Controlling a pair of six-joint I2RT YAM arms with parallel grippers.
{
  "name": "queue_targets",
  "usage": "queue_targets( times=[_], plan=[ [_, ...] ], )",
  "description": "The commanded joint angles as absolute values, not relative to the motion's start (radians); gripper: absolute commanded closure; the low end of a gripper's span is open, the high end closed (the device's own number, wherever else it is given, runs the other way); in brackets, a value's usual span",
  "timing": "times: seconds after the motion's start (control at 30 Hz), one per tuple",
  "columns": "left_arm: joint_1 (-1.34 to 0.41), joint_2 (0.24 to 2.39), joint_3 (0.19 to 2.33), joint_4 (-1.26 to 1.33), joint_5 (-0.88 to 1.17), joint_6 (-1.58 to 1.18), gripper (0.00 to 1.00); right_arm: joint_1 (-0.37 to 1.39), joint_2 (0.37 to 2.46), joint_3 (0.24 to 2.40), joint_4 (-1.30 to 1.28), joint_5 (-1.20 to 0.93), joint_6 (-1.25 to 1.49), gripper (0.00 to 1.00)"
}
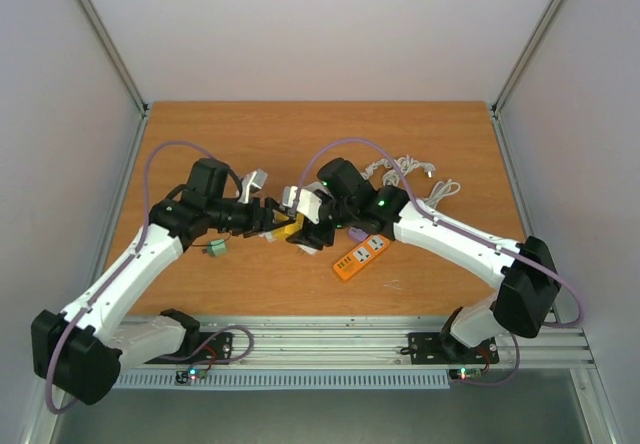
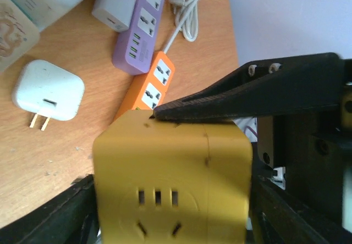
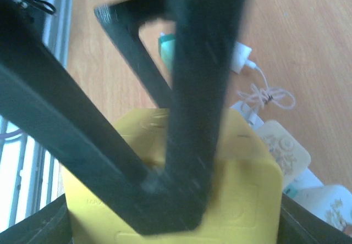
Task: Insert the plug
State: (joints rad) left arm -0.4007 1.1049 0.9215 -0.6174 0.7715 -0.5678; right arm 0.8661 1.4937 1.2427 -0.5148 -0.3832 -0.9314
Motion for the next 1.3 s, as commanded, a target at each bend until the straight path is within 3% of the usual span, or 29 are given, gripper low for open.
queue_targets(
  times=[0.0,0.17,0.3,0.6,0.8,1.27],
  plan=[
    [-0.407,0.992,0.952,-0.616,0.563,-0.516,0.21,0.839,1.426,1.160,-0.427,-0.338,-0.848,0.64],
    [-0.405,0.871,0.991,-0.735,0.142,-0.501,0.10,0.753,1.351,1.075,-0.423,-0.319,-0.730,0.66],
    [-0.405,0.773,1.033,-0.725,0.032,-0.476,0.06,0.619,1.286,1.021,-0.456,-0.295,-0.595,0.66],
    [-0.406,0.704,0.975,-0.610,0.005,-0.361,0.01,0.394,1.336,1.096,-0.663,-0.238,-0.489,0.62],
    [-0.407,0.691,0.930,-0.579,0.035,-0.347,0.01,0.353,1.456,1.206,-0.815,-0.184,-0.642,0.61],
    [-0.407,0.711,0.908,-0.571,0.031,-0.345,0.01,0.166,1.646,1.404,-0.997,-0.404,-0.994,0.67]
  ],
)
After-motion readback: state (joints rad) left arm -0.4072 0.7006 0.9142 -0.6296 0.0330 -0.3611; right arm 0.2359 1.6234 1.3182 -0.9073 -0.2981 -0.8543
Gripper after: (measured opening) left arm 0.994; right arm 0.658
